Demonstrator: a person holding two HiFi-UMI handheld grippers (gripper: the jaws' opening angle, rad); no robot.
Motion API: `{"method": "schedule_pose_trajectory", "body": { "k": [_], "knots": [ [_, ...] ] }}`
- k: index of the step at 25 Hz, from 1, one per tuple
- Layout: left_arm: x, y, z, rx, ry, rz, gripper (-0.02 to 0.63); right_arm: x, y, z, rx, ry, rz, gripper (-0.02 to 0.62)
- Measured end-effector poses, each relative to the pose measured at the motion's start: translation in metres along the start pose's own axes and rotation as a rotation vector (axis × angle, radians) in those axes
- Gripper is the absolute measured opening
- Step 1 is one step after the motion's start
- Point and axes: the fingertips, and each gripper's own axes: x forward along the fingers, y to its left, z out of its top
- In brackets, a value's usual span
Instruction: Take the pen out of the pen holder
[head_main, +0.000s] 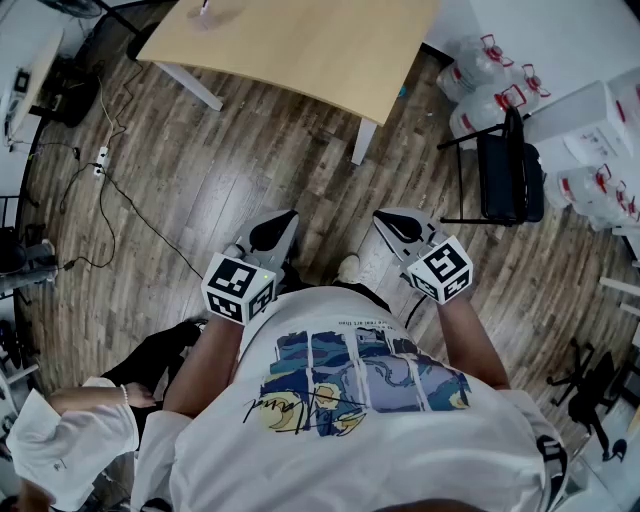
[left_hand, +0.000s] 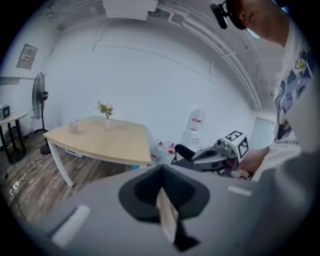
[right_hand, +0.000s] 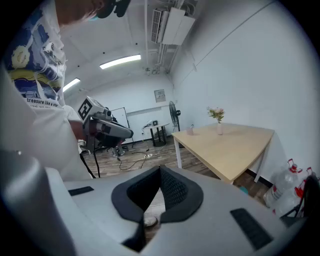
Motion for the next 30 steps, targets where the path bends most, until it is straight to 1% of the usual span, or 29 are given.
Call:
{"method": "schedule_pose_trajectory", "body": {
  "k": [6,10,13,17,22,26,27,29,30],
  "knots": [
    [-0.021,0.038,0.000,-0.029,-0.028,-0.013,0.008,0.033,0.016,0.021,-0.045,0.022,0.002,0.006],
    [-0.027,0.080,0.017,-0.074,-0.079,-0.036,0.008,0.064,0.018,0.045,-0.053,0.035,-0.026,0.006],
    [-0.035,0.118,0.028,-0.083,-0.106,-0.044,0.008,0.099,0.024,0.061,-0.042,0.055,-0.032,0.006],
    [-0.052,0.170,0.031,-0.072,-0.124,-0.037,0.008,0.151,0.033,0.082,-0.030,0.076,-0.026,0.006],
    [-0.086,0.245,0.026,-0.080,-0.124,0.000,0.008,0.226,0.042,0.115,-0.011,0.056,-0.026,0.009],
    [-0.109,0.291,0.018,-0.081,-0.114,0.011,0.009,0.278,0.050,0.137,-0.012,0.052,-0.035,0.012],
    [-0.112,0.302,0.018,-0.084,-0.114,0.016,0.010,0.289,0.051,0.142,-0.008,0.052,-0.035,0.017],
    [-0.116,0.321,0.022,-0.092,-0.126,0.031,0.014,0.306,0.049,0.152,-0.005,0.060,-0.027,0.054],
    [-0.115,0.329,0.025,-0.096,-0.135,0.038,0.015,0.314,0.047,0.155,-0.005,0.066,-0.021,0.054]
  ]
}}
